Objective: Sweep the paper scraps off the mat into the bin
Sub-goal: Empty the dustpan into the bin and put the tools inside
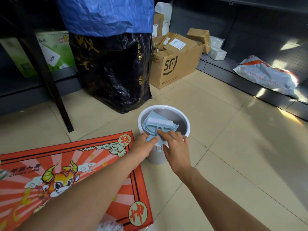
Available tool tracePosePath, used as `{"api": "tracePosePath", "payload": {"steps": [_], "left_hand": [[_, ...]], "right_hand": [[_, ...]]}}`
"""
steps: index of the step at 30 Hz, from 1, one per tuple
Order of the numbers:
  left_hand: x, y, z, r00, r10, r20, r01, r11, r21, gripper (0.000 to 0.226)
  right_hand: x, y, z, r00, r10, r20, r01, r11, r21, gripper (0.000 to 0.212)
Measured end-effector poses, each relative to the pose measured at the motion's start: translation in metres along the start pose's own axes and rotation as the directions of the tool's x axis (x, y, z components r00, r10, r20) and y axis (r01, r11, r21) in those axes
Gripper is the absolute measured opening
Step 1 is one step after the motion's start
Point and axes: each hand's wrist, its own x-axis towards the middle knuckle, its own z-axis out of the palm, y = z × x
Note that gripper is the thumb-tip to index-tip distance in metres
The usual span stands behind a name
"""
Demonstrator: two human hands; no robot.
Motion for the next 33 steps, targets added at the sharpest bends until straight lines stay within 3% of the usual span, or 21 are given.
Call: {"api": "tracePosePath", "payload": {"steps": [5, 10, 15, 23, 33], "left_hand": [[-0.029, 0.005, 0.015, 1.000, 0.023, -0.015, -0.023, 1.000, 0.008, 0.035], [-0.068, 0.006, 0.037, 0.993, 0.119, 0.007, -0.119, 0.985, 0.123, 0.014], [-0.089, -0.024, 0.067, 0.996, 0.063, 0.068, -0.079, 0.958, 0.276, 0.042], [-0.093, -0.102, 0.107, 0.974, -0.050, 0.222, -0.063, 0.878, 0.474, 0.048], [-0.044, -0.160, 0.132, 0.966, -0.093, 0.242, -0.083, 0.774, 0.628, 0.037]], "right_hand": [[-0.014, 0.006, -0.028, 1.000, -0.015, -0.007, 0.016, 0.998, 0.067, 0.042], [-0.052, 0.019, -0.047, 0.999, -0.034, 0.011, 0.033, 0.998, 0.059, 0.040], [-0.100, 0.036, -0.050, 0.999, -0.022, 0.026, 0.020, 0.998, 0.054, 0.038], [-0.180, 0.059, -0.006, 0.976, 0.094, 0.194, -0.110, 0.991, 0.074, 0.039], [-0.193, 0.076, 0.060, 0.919, 0.184, 0.348, -0.198, 0.980, 0.007, 0.033]]}}
